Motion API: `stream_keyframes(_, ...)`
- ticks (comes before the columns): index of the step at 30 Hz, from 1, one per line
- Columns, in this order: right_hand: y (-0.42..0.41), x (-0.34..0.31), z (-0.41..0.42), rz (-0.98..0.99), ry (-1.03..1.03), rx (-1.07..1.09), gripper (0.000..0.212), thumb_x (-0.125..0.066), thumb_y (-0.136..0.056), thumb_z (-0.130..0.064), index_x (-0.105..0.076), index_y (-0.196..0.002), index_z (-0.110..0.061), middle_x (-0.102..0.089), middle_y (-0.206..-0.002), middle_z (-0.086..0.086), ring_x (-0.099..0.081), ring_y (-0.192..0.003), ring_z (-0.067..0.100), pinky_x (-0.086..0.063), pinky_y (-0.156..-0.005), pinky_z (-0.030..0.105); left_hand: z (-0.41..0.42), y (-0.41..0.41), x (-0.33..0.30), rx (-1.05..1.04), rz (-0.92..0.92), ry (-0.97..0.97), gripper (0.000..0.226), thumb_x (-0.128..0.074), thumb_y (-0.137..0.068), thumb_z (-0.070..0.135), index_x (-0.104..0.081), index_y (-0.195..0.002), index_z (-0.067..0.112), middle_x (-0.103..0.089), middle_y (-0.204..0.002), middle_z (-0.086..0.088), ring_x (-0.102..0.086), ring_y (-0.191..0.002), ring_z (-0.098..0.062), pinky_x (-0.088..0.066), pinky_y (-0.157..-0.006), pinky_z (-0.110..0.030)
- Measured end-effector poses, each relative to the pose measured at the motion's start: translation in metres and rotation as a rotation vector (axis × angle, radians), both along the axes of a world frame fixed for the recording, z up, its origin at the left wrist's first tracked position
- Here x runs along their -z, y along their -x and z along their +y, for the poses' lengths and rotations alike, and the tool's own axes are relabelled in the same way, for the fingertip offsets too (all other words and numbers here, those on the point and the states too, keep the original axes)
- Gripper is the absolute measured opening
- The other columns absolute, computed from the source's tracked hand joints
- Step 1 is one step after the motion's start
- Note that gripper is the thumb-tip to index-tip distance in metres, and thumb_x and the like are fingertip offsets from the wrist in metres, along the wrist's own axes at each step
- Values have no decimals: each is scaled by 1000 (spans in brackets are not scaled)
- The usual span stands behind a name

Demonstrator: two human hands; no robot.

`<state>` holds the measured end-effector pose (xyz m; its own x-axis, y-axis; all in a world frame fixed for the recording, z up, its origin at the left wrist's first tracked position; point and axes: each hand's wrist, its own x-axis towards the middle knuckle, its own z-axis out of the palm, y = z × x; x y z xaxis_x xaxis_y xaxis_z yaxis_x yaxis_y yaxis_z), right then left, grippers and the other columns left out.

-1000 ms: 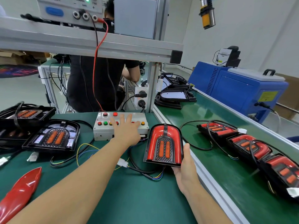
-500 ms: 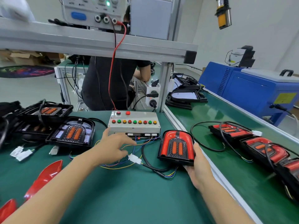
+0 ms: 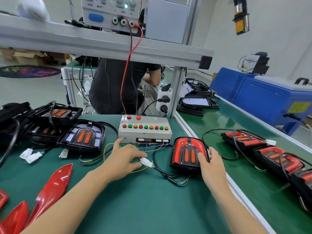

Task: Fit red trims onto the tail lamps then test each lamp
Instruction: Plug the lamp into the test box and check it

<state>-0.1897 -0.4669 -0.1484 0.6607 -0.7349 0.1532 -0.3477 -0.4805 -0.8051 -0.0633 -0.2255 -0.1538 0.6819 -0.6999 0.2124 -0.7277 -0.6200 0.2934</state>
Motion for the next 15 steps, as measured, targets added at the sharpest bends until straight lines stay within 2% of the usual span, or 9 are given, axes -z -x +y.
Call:
stream_keyframes(1, 1, -4, 7, 0, 192, 24, 45, -51, -97, -30, -45, -138, -13, -49, -139, 6, -43, -126, 25, -28, -107, 42, 2, 1, 0, 4, -4, 30, 30, -61, -89, 36, -60, -118, 43, -59, -109, 23, -45, -117, 4, 10, -114, -37)
stream_keyframes(3, 3, -11, 28, -83, 485, -63, 38, -53, -94, -30, -53, -129, -16, -55, -130, 1, -47, -123, 22, -19, -112, 44, 4, 3, -2, 14, -15, 89, 31, -63, -88, 35, -62, -117, 41, -60, -108, 22, -47, -115, 4, 9, -114, -36)
stream_keyframes(5, 2, -14, 56, -125, 634, -271, 32, -58, -88, -33, -63, -117, -20, -64, -114, -4, -56, -113, 19, -12, -112, 42, 3, 6, -4, 23, -46, 112, 29, -64, -87, 34, -63, -116, 39, -60, -106, 21, -48, -114, 3, 9, -113, -35)
stream_keyframes(7, -2, -8, 79, -65, 790, -442, 29, -61, -83, -37, -69, -107, -21, -69, -101, -7, -62, -103, 18, -10, -110, 44, 3, 9, -5, 35, -87, 110, 27, -62, -88, 34, -65, -114, 38, -61, -106, 20, -49, -115, 2, 9, -112, -33)
stream_keyframes(9, -8, -5, 97, 95, 842, -541, 33, -56, -90, -41, -63, -117, -24, -65, -108, -9, -57, -111, 17, 4, -112, 46, 3, 12, -7, 50, -112, 93, 26, -60, -88, 35, -65, -113, 38, -62, -106, 19, -48, -115, 2, 11, -112, -31)
stream_keyframes(11, -16, 1, 101, 245, 823, -570, 37, -45, -97, -45, -51, -129, -28, -57, -121, -10, -45, -121, 15, 18, -111, 43, 4, 15, -9, 68, -131, 53, 26, -57, -89, 37, -65, -114, 37, -63, -106, 18, -48, -115, 1, 12, -112, -34)
stream_keyframes(13, -20, 3, 104, 246, 875, -543, 34, -46, -96, -45, -54, -124, -27, -59, -116, -8, -49, -116, 16, 13, -111, 41, 5, 18, -10, 87, -153, 38, 26, -58, -88, 35, -67, -113, 33, -65, -104, 17, -50, -114, -2, 9, -113, -38)
stream_keyframes(15, -19, -1, 107, 156, 969, -489, 24, -68, -83, -45, -70, -97, -26, -67, -87, -6, -63, -89, 15, -9, -107, 41, 6, 19, -11, 99, -197, 15, 26, -59, -85, 32, -68, -109, 31, -67, -99, 16, -53, -111, -6, 4, -114, -43)
